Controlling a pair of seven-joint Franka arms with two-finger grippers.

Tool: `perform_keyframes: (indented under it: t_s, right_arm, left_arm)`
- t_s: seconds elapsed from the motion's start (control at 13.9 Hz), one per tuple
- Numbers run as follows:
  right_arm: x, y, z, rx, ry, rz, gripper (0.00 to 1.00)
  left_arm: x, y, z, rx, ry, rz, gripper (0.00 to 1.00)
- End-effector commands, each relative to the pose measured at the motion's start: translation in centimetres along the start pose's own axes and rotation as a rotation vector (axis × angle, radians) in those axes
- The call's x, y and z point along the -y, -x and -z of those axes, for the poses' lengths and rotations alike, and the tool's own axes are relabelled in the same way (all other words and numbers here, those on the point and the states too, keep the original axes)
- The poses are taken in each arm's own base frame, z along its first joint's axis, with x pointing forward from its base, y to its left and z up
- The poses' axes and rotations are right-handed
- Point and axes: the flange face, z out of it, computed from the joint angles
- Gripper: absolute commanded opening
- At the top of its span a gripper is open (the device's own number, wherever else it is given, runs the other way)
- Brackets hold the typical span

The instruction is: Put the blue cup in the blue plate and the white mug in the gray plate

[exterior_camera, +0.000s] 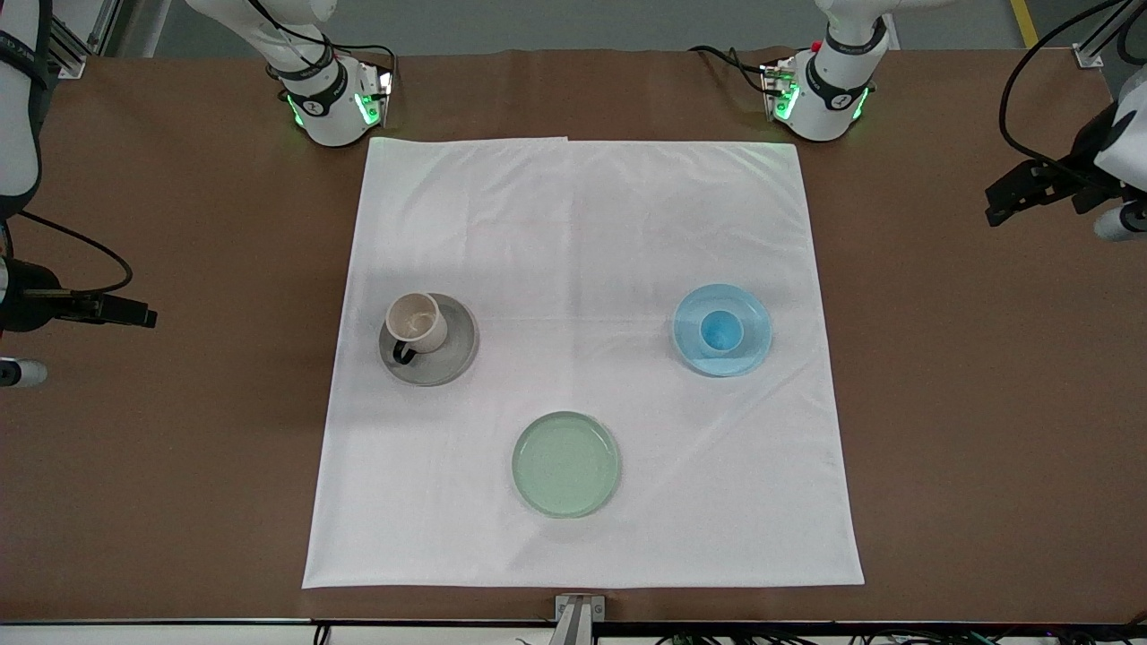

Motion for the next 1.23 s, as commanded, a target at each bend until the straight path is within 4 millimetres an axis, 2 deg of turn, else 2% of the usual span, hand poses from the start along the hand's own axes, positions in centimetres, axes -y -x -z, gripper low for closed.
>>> perform_keyframes:
  t_s: [0.0, 0.14, 0.29, 0.36, 0.65, 0.72, 1.01, 1.15]
  right_arm:
    - [1.7, 3.8, 1.7, -0.009, 0.002, 0.021, 1.00]
    - [1.6, 6.0, 2.2, -0.032, 0.009, 0.016, 1.00]
    - [1.4, 8.2, 3.1, -0.043, 0.005, 0.014, 1.00]
    - [1.1, 9.1, 3.7, -0.051, 0.001, 0.011, 1.00]
    - [1.4, 11.9, 6.0, -0.076, -0.002, 0.020, 1.00]
    - [1.6, 12.6, 6.5, -0.085, -0.003, 0.025, 1.00]
    - [1.6, 15.8, 9.7, -0.122, -0.014, 0.031, 1.00]
    - [1.3, 16.3, 10.5, -0.131, -0.017, 0.025, 1.00]
  left_arm:
    - [-1.0, 2.0, 0.3, -0.001, 0.031, -0.023, 1.00]
    - [-2.4, 2.9, -0.1, 0.009, 0.025, -0.046, 1.00]
    - [-1.8, 2.8, 0.0, 0.005, 0.026, -0.029, 1.00]
    - [-2.3, 2.8, 0.0, 0.003, 0.028, -0.037, 1.00]
    - [-2.4, 2.8, 0.1, -0.006, 0.030, -0.037, 1.00]
    - [-3.1, 3.0, 0.1, -0.005, 0.029, -0.037, 1.00]
    - [-3.2, 3.0, 0.2, -0.001, 0.067, -0.005, 1.00]
    - [-3.2, 2.9, 0.4, -0.009, 0.071, -0.005, 1.00]
